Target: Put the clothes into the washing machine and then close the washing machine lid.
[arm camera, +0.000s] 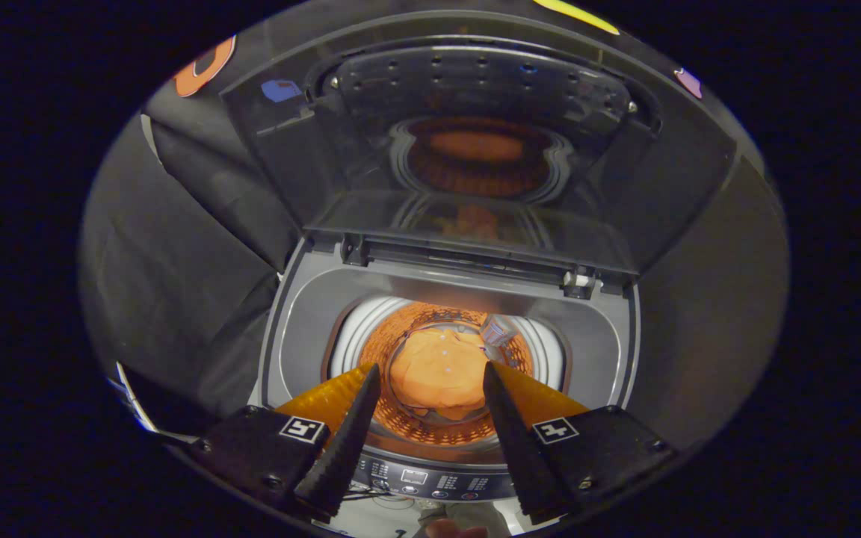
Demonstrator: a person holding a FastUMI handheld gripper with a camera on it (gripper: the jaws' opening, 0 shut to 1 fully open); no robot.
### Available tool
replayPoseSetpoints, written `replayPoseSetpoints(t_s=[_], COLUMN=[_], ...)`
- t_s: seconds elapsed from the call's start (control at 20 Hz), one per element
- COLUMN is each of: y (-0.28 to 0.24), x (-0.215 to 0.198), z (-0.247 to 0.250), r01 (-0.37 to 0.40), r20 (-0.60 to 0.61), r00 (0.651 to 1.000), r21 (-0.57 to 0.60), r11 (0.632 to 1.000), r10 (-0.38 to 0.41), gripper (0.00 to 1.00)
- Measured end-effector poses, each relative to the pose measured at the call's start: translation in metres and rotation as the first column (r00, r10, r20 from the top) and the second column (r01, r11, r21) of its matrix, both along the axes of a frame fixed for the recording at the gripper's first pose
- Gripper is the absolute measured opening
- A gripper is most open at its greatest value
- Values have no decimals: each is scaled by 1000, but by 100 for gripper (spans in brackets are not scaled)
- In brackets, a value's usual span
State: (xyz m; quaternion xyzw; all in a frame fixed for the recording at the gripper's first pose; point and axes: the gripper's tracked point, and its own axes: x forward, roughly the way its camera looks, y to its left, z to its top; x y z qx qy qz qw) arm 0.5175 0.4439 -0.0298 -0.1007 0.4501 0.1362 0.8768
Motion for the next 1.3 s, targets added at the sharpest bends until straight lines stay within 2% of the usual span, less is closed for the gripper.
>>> replayPoseSetpoints(t_s=[0.2, 0.85, 1.05, 1.3], y=[-3, 6, 7, 8], x=[5, 18, 29, 54], z=[40, 220, 246, 253], r01=[7, -7, 1, -4], r20=[44, 236, 263, 282], r00=[999, 972, 964, 959], r21=[20, 105, 117, 110], r11=[1000, 994, 993, 994], r10=[-8, -18, -32, -27], gripper=[87, 86, 86, 86])
